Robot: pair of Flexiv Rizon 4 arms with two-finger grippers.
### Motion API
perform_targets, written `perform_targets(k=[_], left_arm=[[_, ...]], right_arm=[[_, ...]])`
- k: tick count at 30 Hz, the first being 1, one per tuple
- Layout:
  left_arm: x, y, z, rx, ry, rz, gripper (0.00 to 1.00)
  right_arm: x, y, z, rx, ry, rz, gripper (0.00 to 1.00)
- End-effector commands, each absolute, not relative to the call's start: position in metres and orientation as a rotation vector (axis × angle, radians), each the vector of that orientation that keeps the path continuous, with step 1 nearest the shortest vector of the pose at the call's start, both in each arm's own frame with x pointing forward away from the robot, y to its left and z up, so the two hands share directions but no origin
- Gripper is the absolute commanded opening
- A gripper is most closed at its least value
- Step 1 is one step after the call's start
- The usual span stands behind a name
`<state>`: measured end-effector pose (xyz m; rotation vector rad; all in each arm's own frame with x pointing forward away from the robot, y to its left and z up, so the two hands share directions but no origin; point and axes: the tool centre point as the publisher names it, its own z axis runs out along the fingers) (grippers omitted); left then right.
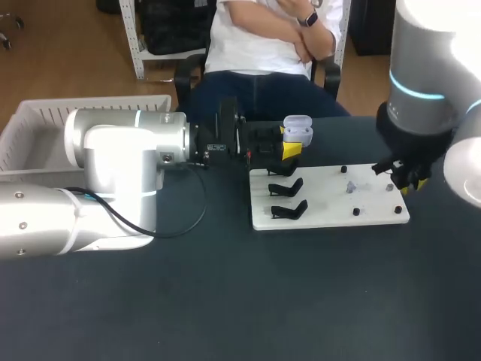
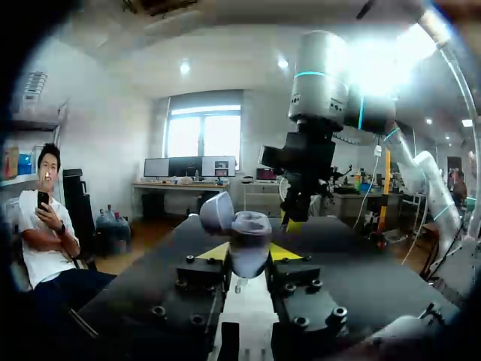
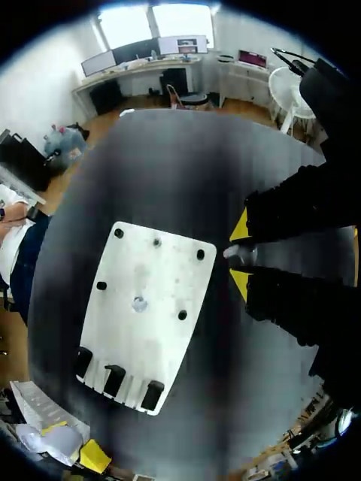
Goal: Pick up each earbud case from the left stands, insert the matching earbuds, close the lid, and place the case in the box.
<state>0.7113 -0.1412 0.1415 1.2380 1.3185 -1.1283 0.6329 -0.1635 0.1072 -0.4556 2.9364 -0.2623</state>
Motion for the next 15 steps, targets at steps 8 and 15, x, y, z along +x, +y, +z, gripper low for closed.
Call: perform_targets(k=[8, 15], left_arm=[[0.711, -0.141, 0.141, 1.234, 1.316, -1.126, 0.0], [0.711, -0.141, 0.141, 1.234, 1.316, -1.126, 0.0]], right_arm=[[0.601, -0.161, 0.15, -0.338, 2.941, -0.207, 0.0], [0.601, -0.161, 0.15, -0.338, 2.941, -0.207, 0.0]])
